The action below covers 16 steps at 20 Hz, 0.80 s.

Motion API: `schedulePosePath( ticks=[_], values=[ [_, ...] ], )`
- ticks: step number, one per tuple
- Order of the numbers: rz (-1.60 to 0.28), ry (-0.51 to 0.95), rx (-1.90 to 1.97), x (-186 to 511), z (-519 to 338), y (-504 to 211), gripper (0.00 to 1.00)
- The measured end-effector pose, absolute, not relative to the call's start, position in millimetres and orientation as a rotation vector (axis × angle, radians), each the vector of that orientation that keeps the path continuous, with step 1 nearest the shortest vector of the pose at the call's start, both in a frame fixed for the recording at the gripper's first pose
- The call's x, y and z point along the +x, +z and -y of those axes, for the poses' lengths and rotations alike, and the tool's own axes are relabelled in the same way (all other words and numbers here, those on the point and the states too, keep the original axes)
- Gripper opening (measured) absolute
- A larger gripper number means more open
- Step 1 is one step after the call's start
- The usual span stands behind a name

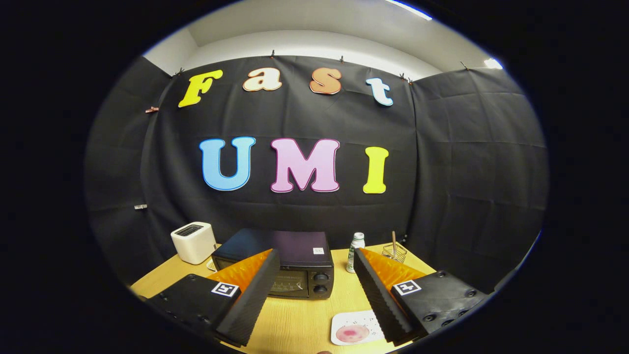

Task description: Open the toaster oven, put the food inside, and close the toaster oven door.

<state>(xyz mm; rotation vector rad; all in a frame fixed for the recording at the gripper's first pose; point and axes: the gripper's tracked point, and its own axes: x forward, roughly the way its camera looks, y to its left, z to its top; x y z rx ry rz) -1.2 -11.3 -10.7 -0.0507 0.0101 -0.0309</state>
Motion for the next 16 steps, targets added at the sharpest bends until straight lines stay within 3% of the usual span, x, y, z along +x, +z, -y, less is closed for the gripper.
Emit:
schedulePosePath(
  ticks=[16],
  values=[
    [-0.050, -0.007, -0.067, 4.4, 5.1, -26.9, 0.98]
  ],
)
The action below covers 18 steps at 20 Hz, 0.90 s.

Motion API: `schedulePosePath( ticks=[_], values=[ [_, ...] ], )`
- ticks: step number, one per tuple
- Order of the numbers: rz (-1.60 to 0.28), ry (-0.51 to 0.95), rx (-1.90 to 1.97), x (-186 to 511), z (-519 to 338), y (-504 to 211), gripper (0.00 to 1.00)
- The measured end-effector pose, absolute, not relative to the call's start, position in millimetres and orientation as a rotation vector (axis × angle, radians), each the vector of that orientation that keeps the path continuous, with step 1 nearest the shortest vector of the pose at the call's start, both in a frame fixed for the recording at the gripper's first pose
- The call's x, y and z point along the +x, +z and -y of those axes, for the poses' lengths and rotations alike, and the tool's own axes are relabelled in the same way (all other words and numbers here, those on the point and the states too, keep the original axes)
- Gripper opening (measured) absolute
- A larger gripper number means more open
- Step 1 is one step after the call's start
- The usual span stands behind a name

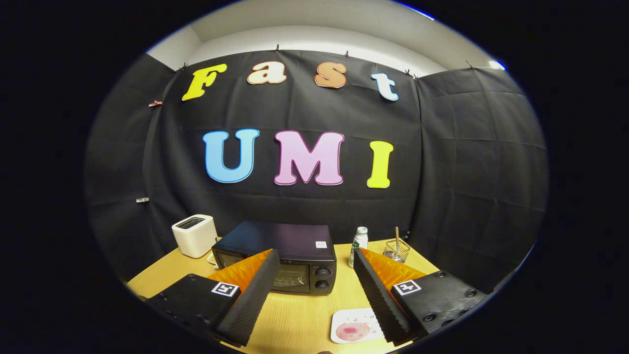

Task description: Open the toaster oven, put the food inside, and close the toaster oven door.

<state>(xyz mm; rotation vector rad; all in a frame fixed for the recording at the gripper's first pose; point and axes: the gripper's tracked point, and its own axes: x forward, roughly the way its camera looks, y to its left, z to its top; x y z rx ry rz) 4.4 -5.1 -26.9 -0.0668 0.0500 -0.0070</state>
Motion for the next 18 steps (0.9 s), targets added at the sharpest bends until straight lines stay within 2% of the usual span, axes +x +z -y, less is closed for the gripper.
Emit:
schedulePosePath(
  ticks=[9, 18],
  values=[
    [-0.075, 0.040, -0.086, 15.5, -22.5, -36.8, 0.98],
    [-0.140, 0.079, -0.058, 72.7, -79.9, -62.8, 0.98]
  ],
)
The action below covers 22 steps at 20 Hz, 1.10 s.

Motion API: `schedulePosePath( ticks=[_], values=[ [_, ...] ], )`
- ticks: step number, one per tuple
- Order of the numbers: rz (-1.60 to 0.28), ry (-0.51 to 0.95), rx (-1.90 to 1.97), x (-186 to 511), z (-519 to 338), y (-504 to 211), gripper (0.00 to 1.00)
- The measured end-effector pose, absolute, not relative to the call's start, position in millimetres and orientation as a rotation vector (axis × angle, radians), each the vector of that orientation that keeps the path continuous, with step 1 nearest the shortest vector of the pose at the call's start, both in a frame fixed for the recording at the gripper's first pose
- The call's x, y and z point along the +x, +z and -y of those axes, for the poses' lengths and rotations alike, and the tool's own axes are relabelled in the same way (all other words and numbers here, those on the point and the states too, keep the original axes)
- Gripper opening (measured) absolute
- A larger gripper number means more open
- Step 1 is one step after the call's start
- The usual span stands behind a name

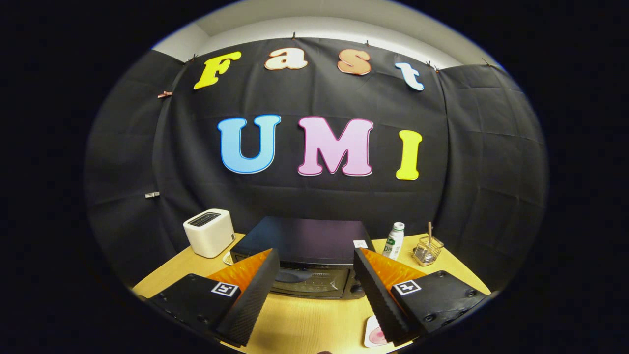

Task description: Open the toaster oven, put the food inside, and close the toaster oven door.

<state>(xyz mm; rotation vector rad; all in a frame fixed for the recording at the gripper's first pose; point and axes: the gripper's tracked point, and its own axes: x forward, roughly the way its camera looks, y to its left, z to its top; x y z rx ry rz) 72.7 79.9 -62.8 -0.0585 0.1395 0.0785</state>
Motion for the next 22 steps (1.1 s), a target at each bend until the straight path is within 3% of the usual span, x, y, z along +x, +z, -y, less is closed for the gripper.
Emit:
schedulePosePath(
  ticks=[12, 22],
  values=[
    [-0.283, 0.015, -0.109, 169.5, -113.9, -157.1, 0.98],
    [-0.325, 0.006, -0.101, 163.4, -124.2, -186.2, 0.98]
  ],
)
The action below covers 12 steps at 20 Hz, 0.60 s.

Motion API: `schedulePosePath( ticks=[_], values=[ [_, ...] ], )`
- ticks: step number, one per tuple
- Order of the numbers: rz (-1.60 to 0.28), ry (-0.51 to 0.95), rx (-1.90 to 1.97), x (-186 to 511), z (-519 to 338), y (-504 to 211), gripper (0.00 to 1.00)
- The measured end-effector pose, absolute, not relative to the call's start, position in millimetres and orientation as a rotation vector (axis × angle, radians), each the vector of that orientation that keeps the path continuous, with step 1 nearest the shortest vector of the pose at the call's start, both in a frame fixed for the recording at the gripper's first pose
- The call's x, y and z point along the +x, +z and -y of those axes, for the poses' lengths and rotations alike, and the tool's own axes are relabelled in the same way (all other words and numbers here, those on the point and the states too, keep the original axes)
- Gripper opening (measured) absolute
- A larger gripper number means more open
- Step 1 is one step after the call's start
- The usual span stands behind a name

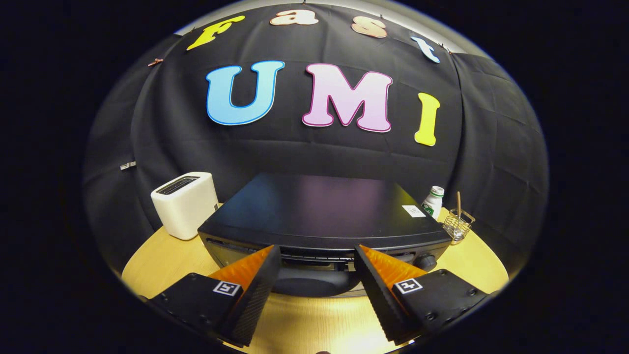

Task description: Open the toaster oven, put the food inside, and close the toaster oven door.

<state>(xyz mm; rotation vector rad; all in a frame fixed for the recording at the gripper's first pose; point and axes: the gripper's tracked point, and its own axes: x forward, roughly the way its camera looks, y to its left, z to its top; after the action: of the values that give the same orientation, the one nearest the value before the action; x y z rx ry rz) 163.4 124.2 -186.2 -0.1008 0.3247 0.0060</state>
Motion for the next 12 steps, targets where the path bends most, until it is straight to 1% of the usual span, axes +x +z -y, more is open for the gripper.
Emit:
schedulePosePath(
  ticks=[9, 12],
  values=[
    [-0.375, 0.051, -0.179, 107.8, -124.3, -208.6, 0.98],
    [-0.432, 0.069, -0.202, 82.5, -124.2, -234.1, 0.98]
  ],
)
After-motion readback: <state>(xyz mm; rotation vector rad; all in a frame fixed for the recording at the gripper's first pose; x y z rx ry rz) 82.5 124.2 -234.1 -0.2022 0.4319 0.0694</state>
